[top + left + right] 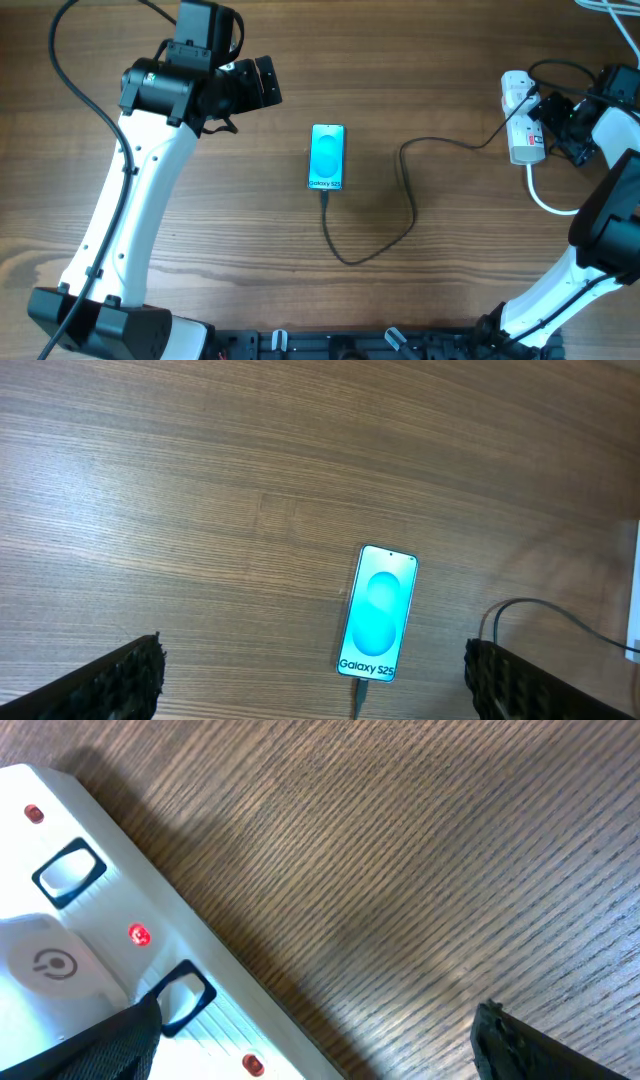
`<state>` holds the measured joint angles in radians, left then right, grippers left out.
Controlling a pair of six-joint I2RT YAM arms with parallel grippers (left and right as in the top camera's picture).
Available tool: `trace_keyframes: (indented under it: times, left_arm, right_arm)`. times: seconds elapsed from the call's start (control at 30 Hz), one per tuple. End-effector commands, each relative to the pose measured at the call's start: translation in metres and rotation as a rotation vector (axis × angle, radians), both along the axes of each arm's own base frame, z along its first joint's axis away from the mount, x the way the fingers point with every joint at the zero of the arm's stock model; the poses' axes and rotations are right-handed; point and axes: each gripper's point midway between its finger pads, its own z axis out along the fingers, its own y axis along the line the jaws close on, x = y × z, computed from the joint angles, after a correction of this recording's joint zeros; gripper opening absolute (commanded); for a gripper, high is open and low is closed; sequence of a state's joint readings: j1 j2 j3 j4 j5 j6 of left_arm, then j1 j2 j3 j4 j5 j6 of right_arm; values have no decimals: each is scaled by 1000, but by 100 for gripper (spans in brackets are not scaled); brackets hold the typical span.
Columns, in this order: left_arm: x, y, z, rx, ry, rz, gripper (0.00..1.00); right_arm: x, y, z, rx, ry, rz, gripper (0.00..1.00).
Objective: Plug charger to phone and switch on socket
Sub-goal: 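Press the power strip's rocker switch down with the right gripper, then pull the right gripper back from the power strip toward the front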
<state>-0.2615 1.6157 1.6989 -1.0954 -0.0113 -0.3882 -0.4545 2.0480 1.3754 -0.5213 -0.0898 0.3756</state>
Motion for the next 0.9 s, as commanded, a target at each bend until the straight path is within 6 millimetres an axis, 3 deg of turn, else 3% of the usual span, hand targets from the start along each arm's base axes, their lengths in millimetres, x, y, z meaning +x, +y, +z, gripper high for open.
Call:
trace_keyframes:
  times: [0.0,0.2,0.27,0.4,0.53,0.6,0.73,0.87]
  left_arm:
    - [1,1,3,5,-11,17,100]
    - [1,1,3,5,-11,17,100]
    - [1,1,3,5,-11,17,100]
    - [1,1,3,5,-11,17,100]
    - [1,2,3,5,-10,17,100]
    - [1,1,3,5,-11,17,100]
    - [1,1,3,5,-11,17,100]
    - [1,1,3,5,-11,17,100]
  right_arm:
    - [0,18,-6,64,12,58,100]
    - [-28,8,42,-7,50,-69,100]
    - [-42,2,66,-56,58,-126,100]
    - [-59,11,119,-87,-2,-127,100]
    - [-74,35,160,-112,-68,-88,100]
    - [-86,60,173,-124,-113,-38,100]
    - [-105,98,178,-170,-178,52,99]
    - [-122,122,180,-268,-276,108,99]
